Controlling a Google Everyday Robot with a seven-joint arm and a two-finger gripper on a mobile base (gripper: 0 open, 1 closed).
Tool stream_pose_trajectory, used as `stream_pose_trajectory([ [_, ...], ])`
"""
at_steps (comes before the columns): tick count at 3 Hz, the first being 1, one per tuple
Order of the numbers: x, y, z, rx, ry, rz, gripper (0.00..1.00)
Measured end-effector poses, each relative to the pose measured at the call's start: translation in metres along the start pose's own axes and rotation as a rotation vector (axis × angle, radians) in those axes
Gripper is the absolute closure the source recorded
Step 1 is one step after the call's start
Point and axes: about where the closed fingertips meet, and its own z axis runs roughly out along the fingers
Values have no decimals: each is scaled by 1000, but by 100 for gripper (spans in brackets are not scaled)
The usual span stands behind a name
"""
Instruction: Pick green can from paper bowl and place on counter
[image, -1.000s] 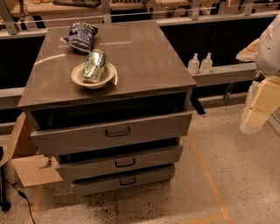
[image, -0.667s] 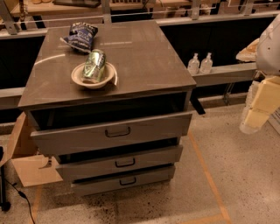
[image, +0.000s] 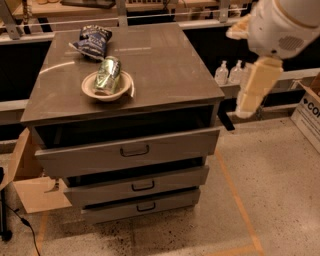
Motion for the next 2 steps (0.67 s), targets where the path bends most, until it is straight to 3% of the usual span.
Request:
stream_pose_trajectory([
  [1,-42,-39,17,-7,-50,-239,0],
  [2,-56,-49,10,19,-71,-339,0],
])
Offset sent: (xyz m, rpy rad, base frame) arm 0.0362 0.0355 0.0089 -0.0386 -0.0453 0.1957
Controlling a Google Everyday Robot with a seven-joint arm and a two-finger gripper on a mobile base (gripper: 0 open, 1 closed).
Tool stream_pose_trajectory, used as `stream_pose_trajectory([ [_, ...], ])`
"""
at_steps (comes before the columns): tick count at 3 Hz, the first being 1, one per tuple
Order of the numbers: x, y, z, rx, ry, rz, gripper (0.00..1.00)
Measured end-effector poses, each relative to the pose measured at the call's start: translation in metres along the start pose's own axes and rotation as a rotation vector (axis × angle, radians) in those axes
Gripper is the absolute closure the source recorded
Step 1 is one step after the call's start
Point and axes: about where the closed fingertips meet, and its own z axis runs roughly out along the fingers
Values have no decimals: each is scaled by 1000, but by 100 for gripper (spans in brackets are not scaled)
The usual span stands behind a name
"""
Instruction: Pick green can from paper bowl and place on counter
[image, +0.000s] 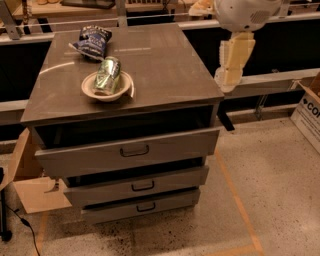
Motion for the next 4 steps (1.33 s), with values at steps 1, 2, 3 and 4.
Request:
stream_pose_trajectory([
  [1,1,1,1,-3,1,2,0],
  [2,5,-18,18,18,44,-67,0],
  [3,9,-53,50,11,87,-216,0],
  [4,-2,-86,85,-1,85,-393,0],
])
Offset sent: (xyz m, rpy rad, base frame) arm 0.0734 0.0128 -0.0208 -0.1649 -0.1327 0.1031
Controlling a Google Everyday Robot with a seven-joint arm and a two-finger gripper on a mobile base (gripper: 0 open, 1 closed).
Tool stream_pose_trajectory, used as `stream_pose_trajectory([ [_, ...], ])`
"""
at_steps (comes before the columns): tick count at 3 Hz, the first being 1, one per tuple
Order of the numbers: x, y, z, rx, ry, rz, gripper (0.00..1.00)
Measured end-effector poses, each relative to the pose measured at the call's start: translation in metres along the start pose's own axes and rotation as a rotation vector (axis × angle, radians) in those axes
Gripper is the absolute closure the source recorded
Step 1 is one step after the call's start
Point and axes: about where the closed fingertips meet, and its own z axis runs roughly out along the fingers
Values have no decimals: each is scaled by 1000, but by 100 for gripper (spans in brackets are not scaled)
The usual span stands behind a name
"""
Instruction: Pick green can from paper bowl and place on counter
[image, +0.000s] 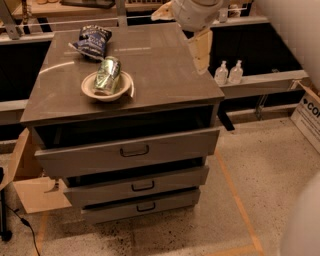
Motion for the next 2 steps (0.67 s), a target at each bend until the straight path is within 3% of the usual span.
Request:
stream_pose_trajectory([
  [2,-36,-54,64,-5,-62,-250,0],
])
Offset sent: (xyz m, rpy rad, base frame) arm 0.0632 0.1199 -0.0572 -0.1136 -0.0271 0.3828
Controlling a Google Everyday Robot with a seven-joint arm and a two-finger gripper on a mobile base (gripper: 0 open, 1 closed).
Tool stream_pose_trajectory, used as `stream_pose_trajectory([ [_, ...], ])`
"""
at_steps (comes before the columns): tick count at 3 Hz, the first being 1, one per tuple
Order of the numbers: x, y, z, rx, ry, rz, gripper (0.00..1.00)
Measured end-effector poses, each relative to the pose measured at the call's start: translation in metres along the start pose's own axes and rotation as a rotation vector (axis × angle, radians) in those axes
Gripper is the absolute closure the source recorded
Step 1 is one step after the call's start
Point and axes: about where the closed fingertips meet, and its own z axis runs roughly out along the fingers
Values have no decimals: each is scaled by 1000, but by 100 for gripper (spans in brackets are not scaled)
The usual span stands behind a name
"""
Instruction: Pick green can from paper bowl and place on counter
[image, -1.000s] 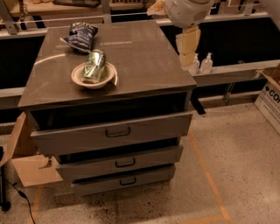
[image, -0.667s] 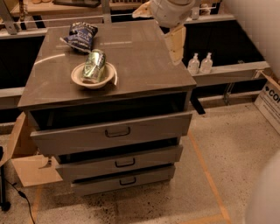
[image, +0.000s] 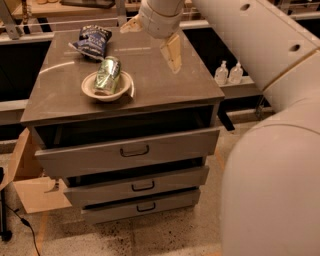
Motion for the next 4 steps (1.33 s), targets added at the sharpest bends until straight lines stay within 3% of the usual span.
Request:
stream_pose_trajectory([
  [2,-29,-53,42,49,69,-160,0],
  [4,-64,-80,75,69,128,-333,0],
])
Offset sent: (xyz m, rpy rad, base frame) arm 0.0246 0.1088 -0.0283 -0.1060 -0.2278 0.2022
